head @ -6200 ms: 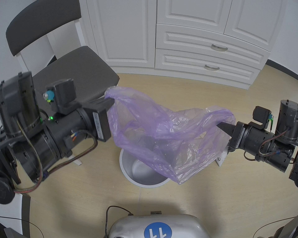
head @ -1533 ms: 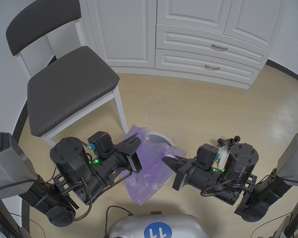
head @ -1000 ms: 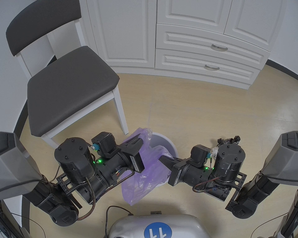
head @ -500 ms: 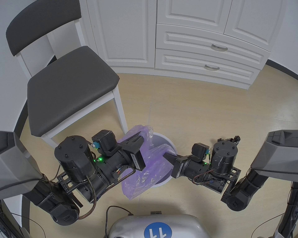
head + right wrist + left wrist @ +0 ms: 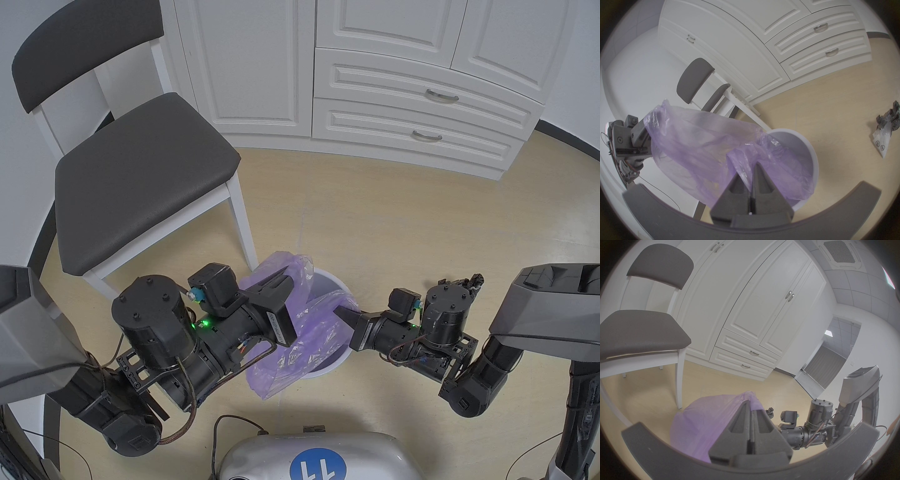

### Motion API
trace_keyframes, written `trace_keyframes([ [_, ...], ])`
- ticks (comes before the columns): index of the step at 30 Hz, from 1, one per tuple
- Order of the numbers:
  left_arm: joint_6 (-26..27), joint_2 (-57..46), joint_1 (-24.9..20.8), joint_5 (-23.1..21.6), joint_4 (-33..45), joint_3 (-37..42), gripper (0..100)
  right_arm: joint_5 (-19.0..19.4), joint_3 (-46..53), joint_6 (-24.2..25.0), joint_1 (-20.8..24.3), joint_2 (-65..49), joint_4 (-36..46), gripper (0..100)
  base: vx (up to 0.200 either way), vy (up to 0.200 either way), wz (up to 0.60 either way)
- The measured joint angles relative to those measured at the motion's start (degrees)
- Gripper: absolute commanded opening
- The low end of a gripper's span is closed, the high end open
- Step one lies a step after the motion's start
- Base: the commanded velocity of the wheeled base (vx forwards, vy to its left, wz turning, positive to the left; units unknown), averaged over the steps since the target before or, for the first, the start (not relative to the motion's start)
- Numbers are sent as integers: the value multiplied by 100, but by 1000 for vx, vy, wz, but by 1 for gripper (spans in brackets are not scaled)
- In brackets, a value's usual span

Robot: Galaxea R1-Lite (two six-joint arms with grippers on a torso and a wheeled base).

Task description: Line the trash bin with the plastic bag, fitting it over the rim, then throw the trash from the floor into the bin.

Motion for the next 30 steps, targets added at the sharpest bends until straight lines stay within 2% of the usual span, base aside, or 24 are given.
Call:
trace_keyframes([
  [5, -2, 20, -2, -5, -2, -16, 0, 41, -135, 101, -104, 240, -233, 0, 0, 0, 0],
  [13, -9, 43, -24, -2, 0, -24, 0, 118, -511, 623, -167, 728, -503, 0, 0, 0, 0],
  [18, -11, 50, -39, 0, -2, -18, 0, 101, -857, 1034, -24, 1029, -503, 0, 0, 0, 0],
  [23, -17, 65, -44, 0, 0, -7, 0, 48, -1036, 1047, 59, 1246, -501, 0, 0, 0, 0],
  [30, -68, 135, -49, -5, -6, -13, 0, 90, -806, 992, -173, 1031, -508, 0, 0, 0, 0],
])
